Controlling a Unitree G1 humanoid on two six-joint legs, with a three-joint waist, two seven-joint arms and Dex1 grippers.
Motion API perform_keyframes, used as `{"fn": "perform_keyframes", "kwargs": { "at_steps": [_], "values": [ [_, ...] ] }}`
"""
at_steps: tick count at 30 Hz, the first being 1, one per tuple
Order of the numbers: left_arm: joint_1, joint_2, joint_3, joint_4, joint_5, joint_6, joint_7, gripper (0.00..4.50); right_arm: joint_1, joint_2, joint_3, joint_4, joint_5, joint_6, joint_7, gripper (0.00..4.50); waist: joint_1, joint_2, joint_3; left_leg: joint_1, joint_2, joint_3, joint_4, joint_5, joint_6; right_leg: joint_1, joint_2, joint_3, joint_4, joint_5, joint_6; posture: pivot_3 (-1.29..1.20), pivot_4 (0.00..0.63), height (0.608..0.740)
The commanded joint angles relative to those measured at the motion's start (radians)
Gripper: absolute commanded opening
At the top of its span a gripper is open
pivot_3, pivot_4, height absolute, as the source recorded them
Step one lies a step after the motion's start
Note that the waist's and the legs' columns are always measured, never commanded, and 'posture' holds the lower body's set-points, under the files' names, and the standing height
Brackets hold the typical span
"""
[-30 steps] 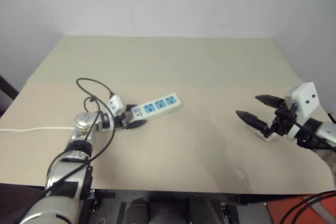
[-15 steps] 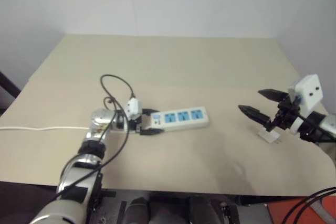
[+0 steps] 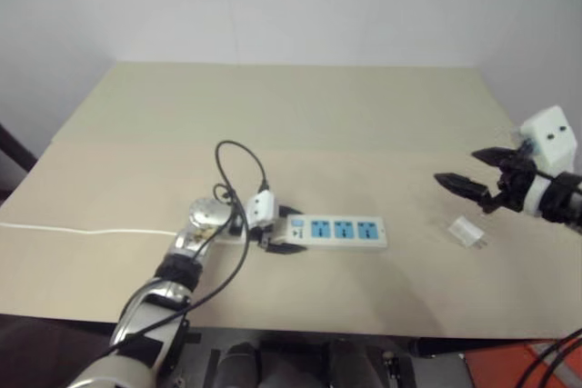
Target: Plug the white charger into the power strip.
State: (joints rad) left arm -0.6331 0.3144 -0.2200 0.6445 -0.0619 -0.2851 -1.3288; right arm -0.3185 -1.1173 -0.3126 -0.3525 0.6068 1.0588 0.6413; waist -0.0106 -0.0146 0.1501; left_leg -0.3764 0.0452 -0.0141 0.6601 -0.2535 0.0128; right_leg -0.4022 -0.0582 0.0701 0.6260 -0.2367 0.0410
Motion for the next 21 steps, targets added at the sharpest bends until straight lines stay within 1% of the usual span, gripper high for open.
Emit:
{"fn": "perform_keyframes", "kwargs": {
  "at_steps": [1, 5, 9, 13, 17, 21],
  "values": [
    [0.022, 0.012, -0.035, -0.012, 0.034, 0.016, 0.017, 3.30, -0.085, -0.092, 0.103, 0.063, -0.019, 0.093, 0.045, 4.50, -0.002, 0.000, 0.000, 0.000, 0.000, 0.000, 0.000, 0.000, 0.000, 0.000, 0.000, 0.000, 0.000, 0.000, 0.000, 0.00, 0.150, 0.740],
    [0.033, 0.016, -0.038, -0.031, 0.020, 0.041, 0.014, 3.30, -0.220, -0.177, 0.277, 0.151, -0.038, 0.153, 0.143, 4.50, -0.003, 0.001, -0.001, 0.001, 0.000, 0.001, 0.000, 0.000, 0.000, 0.000, 0.000, 0.001, 0.000, 0.000, 0.000, 0.00, 0.150, 0.740],
    [0.035, 0.018, -0.044, -0.041, 0.015, 0.056, 0.013, 3.30, -0.334, -0.207, 0.451, 0.228, -0.109, 0.144, 0.235, 4.50, -0.003, 0.001, -0.001, -0.001, 0.000, 0.001, 0.000, 0.000, 0.000, -0.001, 0.000, 0.000, 0.000, 0.000, 0.000, 0.00, 0.150, 0.740],
    [0.044, 0.016, -0.052, -0.053, 0.012, 0.066, 0.019, 3.30, -0.389, -0.197, 0.606, 0.305, -0.202, 0.090, 0.346, 4.50, -0.002, 0.002, -0.001, -0.001, 0.000, 0.001, 0.000, 0.000, 0.000, -0.002, 0.000, 0.000, -0.001, 0.000, 0.000, 0.00, 0.150, 0.740],
    [0.049, 0.014, -0.057, -0.060, 0.012, 0.072, 0.023, 3.30, -0.418, -0.172, 0.691, 0.364, -0.282, 0.043, 0.413, 4.50, -0.002, 0.002, -0.001, -0.001, 0.000, 0.001, 0.000, 0.000, 0.000, -0.002, 0.000, 0.000, -0.001, 0.000, 0.000, 0.00, 0.150, 0.740],
    [0.056, 0.016, -0.058, -0.073, 0.010, 0.079, 0.029, 3.30, -0.424, -0.115, 0.744, 0.434, -0.364, -0.015, 0.433, 4.50, -0.002, 0.002, -0.001, -0.001, 0.000, 0.001, 0.000, 0.000, 0.000, -0.002, 0.000, 0.000, 0.000, 0.000, 0.000, 0.00, 0.150, 0.740]
  ]
}}
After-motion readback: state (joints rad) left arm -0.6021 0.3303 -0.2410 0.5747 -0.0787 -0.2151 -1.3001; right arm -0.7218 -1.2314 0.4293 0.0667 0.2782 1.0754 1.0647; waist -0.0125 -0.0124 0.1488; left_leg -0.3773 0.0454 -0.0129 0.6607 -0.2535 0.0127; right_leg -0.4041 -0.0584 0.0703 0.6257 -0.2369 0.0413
